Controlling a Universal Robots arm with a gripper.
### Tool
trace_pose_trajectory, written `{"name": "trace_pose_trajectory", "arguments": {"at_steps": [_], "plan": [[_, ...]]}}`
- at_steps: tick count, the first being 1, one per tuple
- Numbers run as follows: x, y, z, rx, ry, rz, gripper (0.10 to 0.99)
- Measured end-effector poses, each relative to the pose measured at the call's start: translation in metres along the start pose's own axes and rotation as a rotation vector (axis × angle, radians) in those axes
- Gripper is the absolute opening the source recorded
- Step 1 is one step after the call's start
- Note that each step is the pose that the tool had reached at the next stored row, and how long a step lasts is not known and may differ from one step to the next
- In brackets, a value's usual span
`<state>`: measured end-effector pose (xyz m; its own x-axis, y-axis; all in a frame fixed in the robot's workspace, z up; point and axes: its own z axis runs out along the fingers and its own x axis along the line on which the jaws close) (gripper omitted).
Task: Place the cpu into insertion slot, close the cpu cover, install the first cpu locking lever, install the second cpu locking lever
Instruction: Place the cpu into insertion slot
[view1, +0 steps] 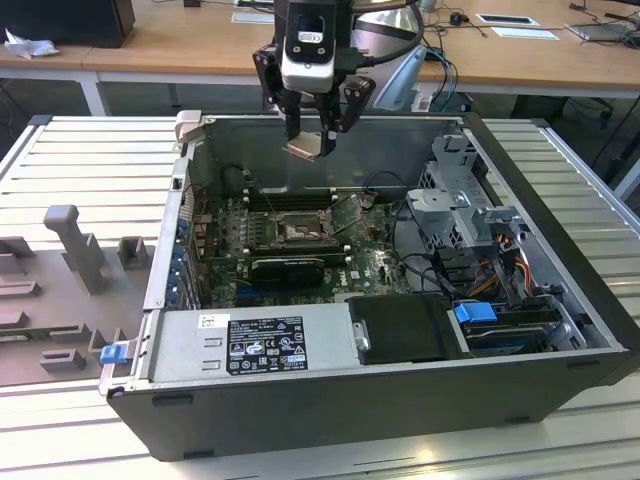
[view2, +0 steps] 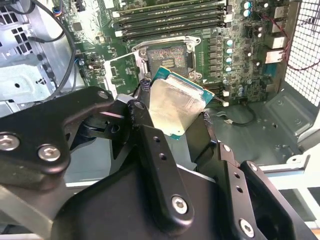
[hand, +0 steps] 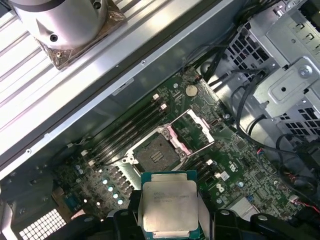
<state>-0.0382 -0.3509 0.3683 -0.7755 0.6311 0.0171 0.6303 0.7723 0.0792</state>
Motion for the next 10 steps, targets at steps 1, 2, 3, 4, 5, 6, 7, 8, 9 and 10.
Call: {"name": "trace_pose_trajectory", "arguments": {"at_steps": [1, 2, 3, 4, 5, 6, 7, 8, 9, 10], "plan": [[0.0, 0.0, 0.0, 0.0, -0.0005, 0.006, 0.529], [0.0, 0.0, 0.0001, 0.0, -0.001, 0.012, 0.529], [0.0, 0.0, 0.0001, 0.0, -0.0014, 0.018, 0.529], [0.0, 0.0, 0.0002, -0.001, -0.0024, 0.03, 0.529], [0.0, 0.0, 0.0002, -0.001, -0.0031, 0.038, 0.529], [0.0, 0.0, 0.0003, -0.001, -0.0035, 0.044, 0.529], [0.0, 0.0, 0.0003, -0.001, -0.0042, 0.053, 0.529], [0.0, 0.0, 0.0003, -0.001, -0.0047, 0.059, 0.529], [0.0, 0.0, 0.0005, -0.001, -0.006, 0.076, 0.529], [0.0, -0.0001, 0.0006, -0.001, -0.0069, 0.087, 0.529]]}}
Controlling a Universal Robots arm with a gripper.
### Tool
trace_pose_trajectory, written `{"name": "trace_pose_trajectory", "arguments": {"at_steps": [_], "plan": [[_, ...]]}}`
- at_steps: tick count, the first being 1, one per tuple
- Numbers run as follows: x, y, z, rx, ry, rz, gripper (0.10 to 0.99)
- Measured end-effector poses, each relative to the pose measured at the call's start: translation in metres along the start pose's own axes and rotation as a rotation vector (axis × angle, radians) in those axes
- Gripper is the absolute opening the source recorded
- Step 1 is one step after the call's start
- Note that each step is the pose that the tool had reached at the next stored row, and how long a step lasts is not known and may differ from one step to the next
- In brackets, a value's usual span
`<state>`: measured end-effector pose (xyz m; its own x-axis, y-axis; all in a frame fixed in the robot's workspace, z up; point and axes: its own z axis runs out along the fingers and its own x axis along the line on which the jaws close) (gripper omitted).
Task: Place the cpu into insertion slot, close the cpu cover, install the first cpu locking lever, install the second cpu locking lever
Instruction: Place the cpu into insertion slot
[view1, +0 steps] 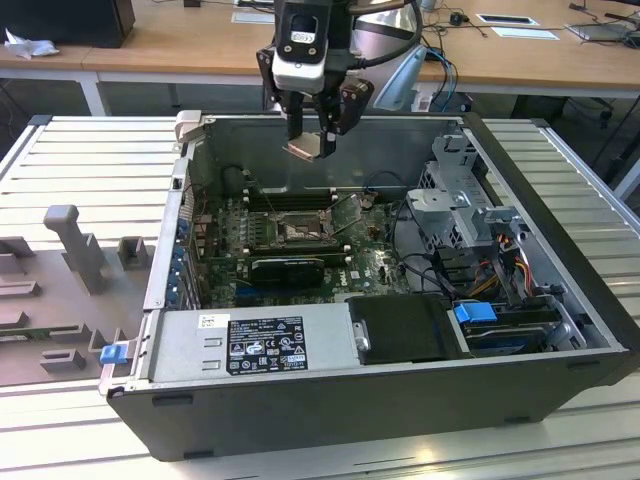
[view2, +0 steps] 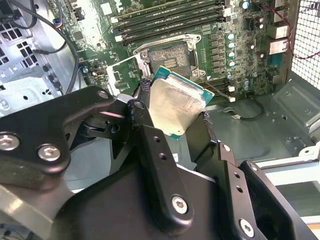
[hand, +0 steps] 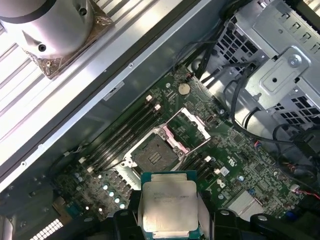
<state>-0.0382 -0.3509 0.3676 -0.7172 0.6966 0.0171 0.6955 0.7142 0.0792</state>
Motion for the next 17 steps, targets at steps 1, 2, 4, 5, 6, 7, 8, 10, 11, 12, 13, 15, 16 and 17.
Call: {"name": "trace_pose_trajectory", "arguments": {"at_steps": [1, 2, 4, 5, 6, 7, 8, 10, 11, 12, 13, 15, 16, 17], "plan": [[0.0, 0.0, 0.0001, 0.0, -0.0008, 0.01, 0.529], [0.0, 0.0, 0.0001, 0.0, -0.0013, 0.016, 0.529], [0.0, 0.0, 0.0003, -0.001, -0.0026, 0.033, 0.529], [0.0, 0.0, 0.0003, -0.001, -0.0032, 0.04, 0.529], [0.0, 0.0, 0.0004, -0.001, -0.004, 0.05, 0.529], [0.0, 0.0, 0.0005, -0.001, -0.0045, 0.057, 0.529], [0.0, 0.0, 0.0007, -0.001, -0.0056, 0.07, 0.529], [0.0, -0.0001, 0.0012, -0.002, -0.009, 0.111, 0.529], [0.0, -0.0001, 0.0014, -0.002, -0.0104, 0.125, 0.529], [0.0, -0.0001, 0.0016, -0.002, -0.0115, 0.137, 0.529], [0.0, -0.0001, 0.0017, -0.002, -0.0126, 0.151, 0.529], [0.0, -0.0002, 0.002, -0.003, -0.0149, 0.181, 0.529], [0.0, -0.0002, 0.0021, -0.003, -0.0159, 0.192, 0.529], [0.0, -0.0002, 0.0022, -0.003, -0.0172, 0.207, 0.529]]}}
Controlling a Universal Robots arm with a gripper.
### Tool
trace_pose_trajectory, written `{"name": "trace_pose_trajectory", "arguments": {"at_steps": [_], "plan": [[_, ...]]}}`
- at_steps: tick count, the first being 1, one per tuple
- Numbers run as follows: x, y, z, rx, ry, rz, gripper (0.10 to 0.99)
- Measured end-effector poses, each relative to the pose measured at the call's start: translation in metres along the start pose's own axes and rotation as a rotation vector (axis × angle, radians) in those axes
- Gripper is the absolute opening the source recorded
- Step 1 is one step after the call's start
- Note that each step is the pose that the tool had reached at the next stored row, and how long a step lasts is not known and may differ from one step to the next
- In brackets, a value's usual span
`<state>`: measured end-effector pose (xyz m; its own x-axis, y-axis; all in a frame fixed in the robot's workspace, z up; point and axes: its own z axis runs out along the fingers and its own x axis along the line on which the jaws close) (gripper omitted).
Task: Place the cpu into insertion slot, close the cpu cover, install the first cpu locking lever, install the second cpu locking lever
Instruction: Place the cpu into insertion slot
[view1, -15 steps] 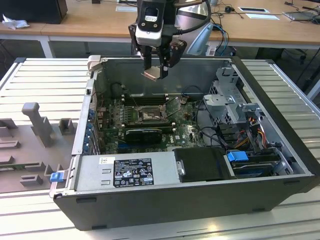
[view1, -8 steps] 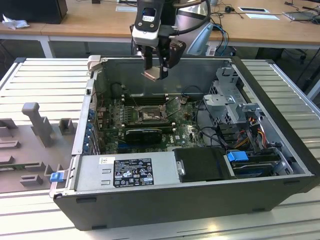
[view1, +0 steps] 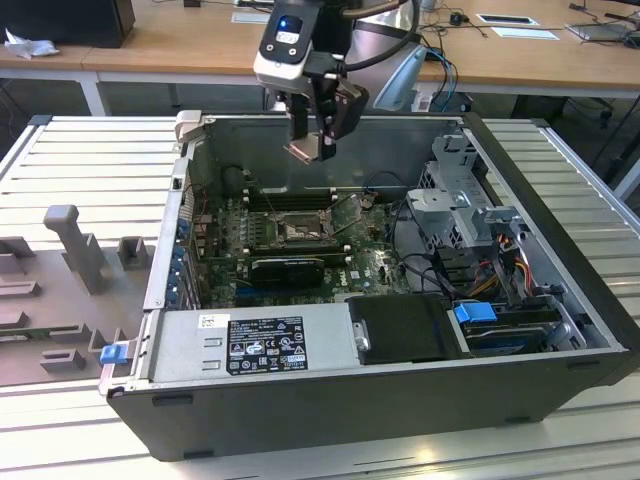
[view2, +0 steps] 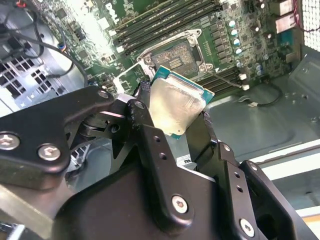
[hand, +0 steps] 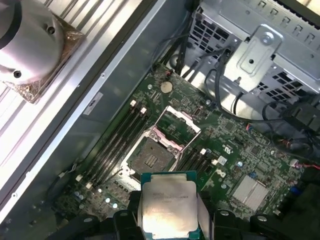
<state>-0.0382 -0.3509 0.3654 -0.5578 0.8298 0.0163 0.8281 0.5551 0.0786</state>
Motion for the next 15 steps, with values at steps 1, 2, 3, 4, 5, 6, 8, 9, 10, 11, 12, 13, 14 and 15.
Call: {"name": "trace_pose_trajectory", "arguments": {"at_steps": [1, 2, 3, 4, 5, 6, 8, 9, 10, 11, 12, 13, 14, 15], "plan": [[0.0, 0.0, 0.0001, 0.0, -0.0008, 0.011, 0.529], [0.0, 0.0, 0.0002, -0.001, -0.0022, 0.028, 0.529], [0.0, 0.0, 0.0002, -0.001, -0.0031, 0.039, 0.529], [0.0, 0.0, 0.0003, -0.001, -0.004, 0.05, 0.529], [0.0, 0.0, 0.0007, -0.001, -0.0053, 0.068, 0.529], [0.0, 0.0, 0.001, -0.001, -0.0057, 0.071, 0.529], [0.0, -0.0002, 0.0026, -0.001, -0.0059, 0.072, 0.529], [0.0, -0.0002, 0.003, -0.001, -0.0059, 0.072, 0.529], [0.0, -0.0003, 0.0037, -0.001, -0.0059, 0.072, 0.529], [0.0, -0.0003, 0.0041, -0.001, -0.0059, 0.072, 0.529], [-0.0001, -0.0003, 0.0044, -0.001, -0.0059, 0.072, 0.529], [-0.0001, -0.0004, 0.0048, -0.001, -0.0061, 0.072, 0.529], [-0.0001, -0.0004, 0.0049, -0.001, -0.0065, 0.073, 0.529], [-0.0001, -0.0004, 0.0051, -0.002, -0.0074, 0.077, 0.529]]}}
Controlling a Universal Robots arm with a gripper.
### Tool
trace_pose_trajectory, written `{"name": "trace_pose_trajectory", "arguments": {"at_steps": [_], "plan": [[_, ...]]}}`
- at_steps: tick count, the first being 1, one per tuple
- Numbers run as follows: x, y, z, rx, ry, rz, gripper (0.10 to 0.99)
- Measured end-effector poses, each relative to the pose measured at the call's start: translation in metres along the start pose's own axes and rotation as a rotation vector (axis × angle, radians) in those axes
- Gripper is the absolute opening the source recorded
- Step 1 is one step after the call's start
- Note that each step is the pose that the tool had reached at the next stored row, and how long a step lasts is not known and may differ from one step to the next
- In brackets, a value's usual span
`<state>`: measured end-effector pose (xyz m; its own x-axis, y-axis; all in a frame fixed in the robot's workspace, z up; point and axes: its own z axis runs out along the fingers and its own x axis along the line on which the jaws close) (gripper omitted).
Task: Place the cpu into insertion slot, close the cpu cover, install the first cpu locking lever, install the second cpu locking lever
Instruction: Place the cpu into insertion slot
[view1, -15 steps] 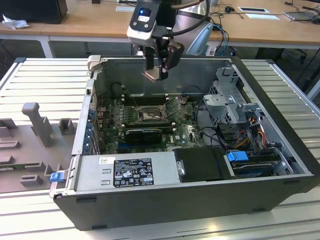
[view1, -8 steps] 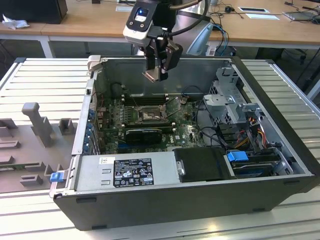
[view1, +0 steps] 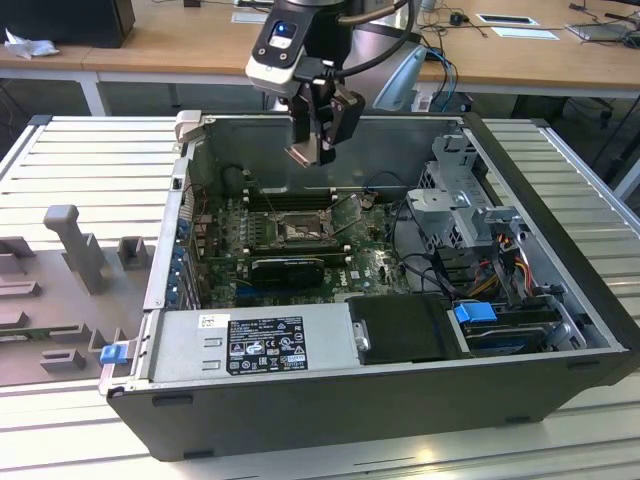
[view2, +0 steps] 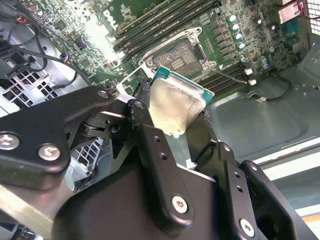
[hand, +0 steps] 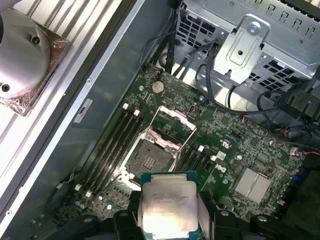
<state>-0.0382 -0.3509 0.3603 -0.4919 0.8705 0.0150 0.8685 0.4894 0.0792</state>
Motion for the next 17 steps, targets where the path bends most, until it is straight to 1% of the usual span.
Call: {"name": "trace_pose_trajectory", "arguments": {"at_steps": [6, 7, 10, 17], "plan": [[0.0, -0.0001, 0.0011, 0.001, -0.0098, 0.069, 0.529], [0.0, -0.0001, 0.0016, 0.001, -0.0125, 0.096, 0.529], [-0.0001, -0.0002, 0.0027, 0.001, -0.0175, 0.152, 0.529], [-0.0001, -0.0003, 0.0042, 0.0, -0.0256, 0.239, 0.529]]}}
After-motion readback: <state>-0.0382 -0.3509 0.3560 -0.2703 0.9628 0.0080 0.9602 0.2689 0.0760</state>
